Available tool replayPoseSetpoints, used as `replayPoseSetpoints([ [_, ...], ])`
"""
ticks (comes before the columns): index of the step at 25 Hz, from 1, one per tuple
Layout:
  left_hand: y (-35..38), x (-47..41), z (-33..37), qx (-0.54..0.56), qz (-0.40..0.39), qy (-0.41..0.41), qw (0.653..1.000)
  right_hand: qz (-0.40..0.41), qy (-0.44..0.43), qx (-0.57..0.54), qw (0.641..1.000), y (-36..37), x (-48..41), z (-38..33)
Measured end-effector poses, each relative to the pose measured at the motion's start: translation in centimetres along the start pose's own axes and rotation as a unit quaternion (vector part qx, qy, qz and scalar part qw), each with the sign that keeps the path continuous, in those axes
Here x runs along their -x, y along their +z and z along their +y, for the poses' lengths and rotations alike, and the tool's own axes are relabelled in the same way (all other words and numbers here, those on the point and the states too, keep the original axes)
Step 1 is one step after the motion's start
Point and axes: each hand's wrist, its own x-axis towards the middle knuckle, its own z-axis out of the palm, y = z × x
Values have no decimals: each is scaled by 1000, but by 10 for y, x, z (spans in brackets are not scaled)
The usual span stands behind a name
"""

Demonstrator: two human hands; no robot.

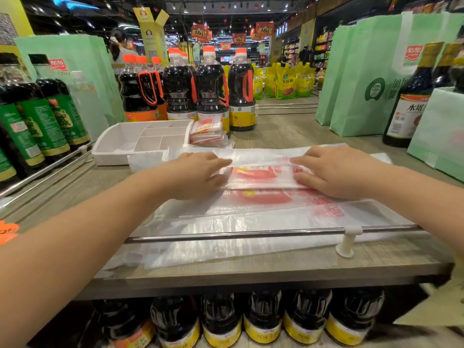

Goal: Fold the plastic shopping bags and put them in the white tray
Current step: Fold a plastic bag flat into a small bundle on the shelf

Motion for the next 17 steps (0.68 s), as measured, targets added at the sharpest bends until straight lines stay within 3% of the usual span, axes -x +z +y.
replayPoseSetpoints([
  [5, 2, 9, 8, 67, -109, 24, 991, -53, -43, -64, 996, -1, 8, -9],
  [9, 1, 11, 10, 38, -103, 36, 993, -100, -67, -101, 988, -1, 11, -15],
  [13, 0, 13, 12, -34, -18, 76, 996, 6, -104, -17, 994, -4, 10, -12],
  [17, -2, 12, 10, -75, 26, 53, 995, 84, -88, 19, 992, -1, 5, -5],
])
